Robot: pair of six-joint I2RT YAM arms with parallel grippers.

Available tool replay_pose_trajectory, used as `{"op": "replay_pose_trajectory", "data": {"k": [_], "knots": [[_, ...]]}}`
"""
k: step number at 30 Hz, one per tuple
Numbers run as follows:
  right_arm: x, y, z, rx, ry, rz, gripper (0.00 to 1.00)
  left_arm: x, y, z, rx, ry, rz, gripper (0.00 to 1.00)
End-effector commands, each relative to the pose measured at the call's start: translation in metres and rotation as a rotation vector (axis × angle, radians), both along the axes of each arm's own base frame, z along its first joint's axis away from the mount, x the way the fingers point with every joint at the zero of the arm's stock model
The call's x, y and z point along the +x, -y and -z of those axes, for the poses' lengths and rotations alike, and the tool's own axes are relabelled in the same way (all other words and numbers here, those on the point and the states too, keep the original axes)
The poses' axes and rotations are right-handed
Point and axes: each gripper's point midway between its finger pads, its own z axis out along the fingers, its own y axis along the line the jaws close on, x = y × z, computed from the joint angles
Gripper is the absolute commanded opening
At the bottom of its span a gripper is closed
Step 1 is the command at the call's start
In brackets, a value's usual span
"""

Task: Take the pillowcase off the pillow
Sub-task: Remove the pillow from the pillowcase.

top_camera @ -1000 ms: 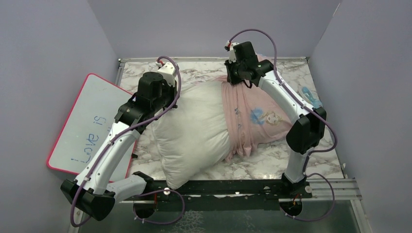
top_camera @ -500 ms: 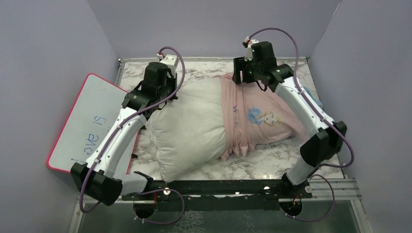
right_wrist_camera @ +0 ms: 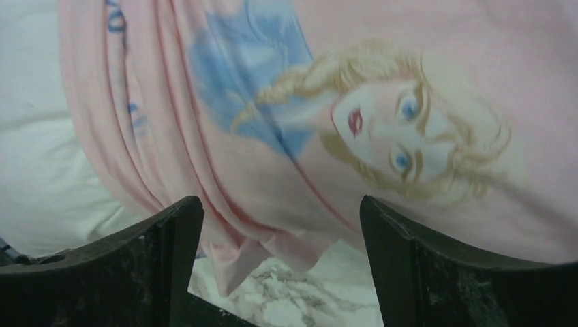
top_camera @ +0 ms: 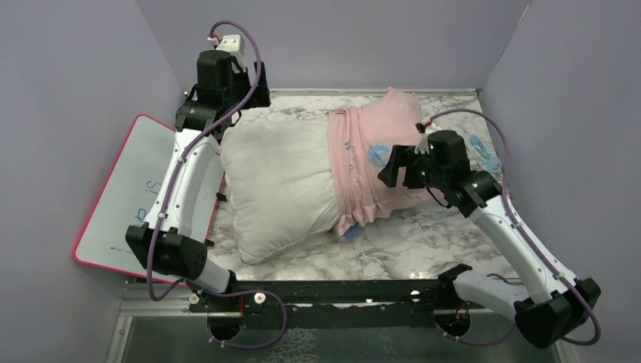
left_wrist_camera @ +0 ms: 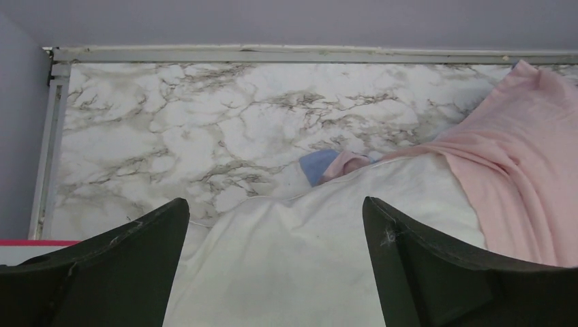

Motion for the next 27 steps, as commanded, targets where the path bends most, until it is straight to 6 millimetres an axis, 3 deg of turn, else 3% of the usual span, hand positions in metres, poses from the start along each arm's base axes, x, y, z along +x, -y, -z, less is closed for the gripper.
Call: {"op": "replay_pose_trajectory", "data": {"k": [1, 4, 9, 13, 17, 24, 27], "knots": [[-0.034, 0.005, 0.01, 0.16, -0.057, 0.099, 0.92, -0.029, 0.022, -0.04, -0.13, 0.062, 0.089, 0.99], [-0.053, 0.008, 0.022, 0.235, -0.094, 0.143, 0.95, -0.058, 0.036, -0.031, -0.219, 0.013, 0.15, 0.99], [-0.076, 0.009, 0.045, 0.304, -0.172, 0.175, 0.95, -0.111, 0.065, 0.005, -0.351, -0.11, 0.262, 0.99], [-0.092, 0.009, 0.065, 0.323, -0.215, 0.155, 0.95, -0.162, 0.103, 0.022, -0.389, -0.163, 0.361, 0.99], [-0.099, 0.009, 0.082, 0.333, -0.216, 0.142, 0.95, -0.212, 0.133, 0.056, -0.428, -0.242, 0.436, 0.99], [-0.104, -0.019, 0.095, 0.428, -0.223, -0.016, 0.93, -0.284, 0.169, 0.108, -0.443, -0.346, 0.506, 0.98], [-0.107, -0.033, 0.093, 0.491, -0.241, -0.082, 0.93, -0.309, 0.187, 0.117, -0.395, -0.356, 0.548, 0.98]]}}
